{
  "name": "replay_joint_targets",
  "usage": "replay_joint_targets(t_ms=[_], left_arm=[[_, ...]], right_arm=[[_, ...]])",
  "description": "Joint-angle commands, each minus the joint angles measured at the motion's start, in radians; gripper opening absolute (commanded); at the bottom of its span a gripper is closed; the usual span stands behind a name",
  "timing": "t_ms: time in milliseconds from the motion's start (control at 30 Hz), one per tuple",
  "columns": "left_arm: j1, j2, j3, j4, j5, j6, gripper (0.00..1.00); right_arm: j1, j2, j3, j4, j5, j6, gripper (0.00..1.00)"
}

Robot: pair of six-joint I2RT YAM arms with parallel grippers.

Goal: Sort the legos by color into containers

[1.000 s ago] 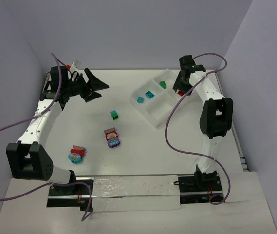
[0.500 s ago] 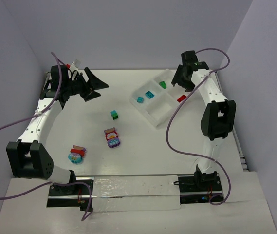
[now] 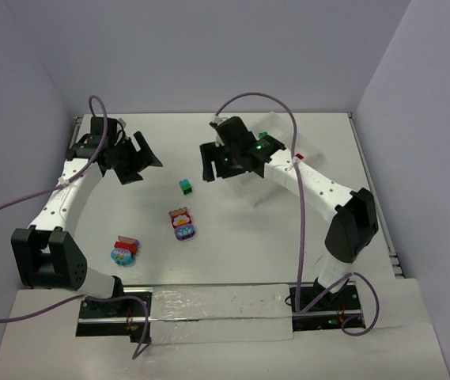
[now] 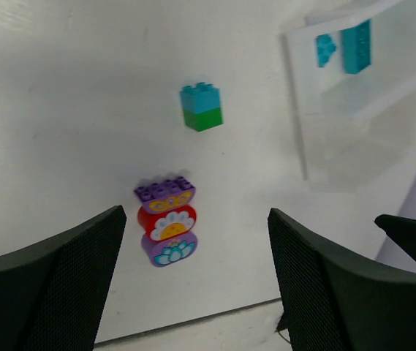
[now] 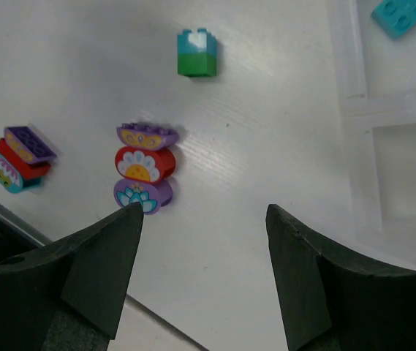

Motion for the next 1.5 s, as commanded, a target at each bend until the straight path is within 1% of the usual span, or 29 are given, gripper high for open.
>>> replay_joint_targets(t_ms=[0,67,133,167,267,300,367,467,567,800,867,1000,1167,1333,1467], left_arm=[[-0.02,0.003,-0.001,-0.066,-0.115,0.04,0.86],[-0.028,0.031,0.0,-0.04,-0.085,0.018,0.84],[-0.055,0.061,0.014,-0.018,-0.077,-0.002,0.82],[-0.069,0.108,0.037,-0.028,-0.085,-0.003,0.82],[-0.115,0.219,0.186,-0.106,-0.141,-0.022,0.8],[-0.128,0.247,0.214,-0.122,-0.142,-0.029,0.8],[-0.162,0.316,0.272,-0.172,-0.191,-0.085,0.8],[-0.189,0.409,0.347,-0.244,-0.237,-0.134,0.79],[-0.195,0.46,0.39,-0.261,-0.249,-0.163,0.79],[-0.242,0.548,0.408,-0.256,-0.271,-0.253,0.75],[-0.247,0.563,0.391,-0.224,-0.315,-0.26,0.73],[-0.247,0.617,0.432,-0.209,-0.344,-0.221,0.71],[-0.247,0.645,0.441,-0.158,-0.316,-0.173,0.72],[-0.25,0.698,0.48,-0.182,-0.345,-0.149,0.67],[-0.252,0.709,0.467,-0.164,-0.353,-0.134,0.66]], right_arm=[[-0.011,0.034,0.026,0.019,0.002,-0.007,0.75],[-0.009,0.073,0.067,-0.003,0.016,-0.021,0.75],[-0.011,0.096,0.093,-0.036,0.031,0.005,0.75],[-0.011,0.096,0.096,-0.036,0.056,0.011,0.75],[-0.019,0.071,0.078,-0.032,0.112,0.045,0.75],[-0.024,0.062,0.072,-0.03,0.124,0.055,0.75],[-0.046,0.036,0.045,-0.02,0.149,0.086,0.75],[-0.076,0.006,0.015,-0.007,0.152,0.117,0.75],[-0.089,-0.011,0.005,-0.007,0.157,0.118,0.75],[-0.091,-0.008,0.021,-0.015,0.14,0.123,0.75],[-0.092,-0.004,0.027,-0.015,0.126,0.126,0.75],[-0.094,-0.005,0.027,-0.016,0.111,0.118,0.75],[-0.092,-0.022,0.009,-0.022,0.116,0.109,0.75],[-0.092,-0.028,-0.002,-0.024,0.102,0.109,0.75],[-0.091,-0.032,-0.003,-0.026,0.106,0.108,0.75]])
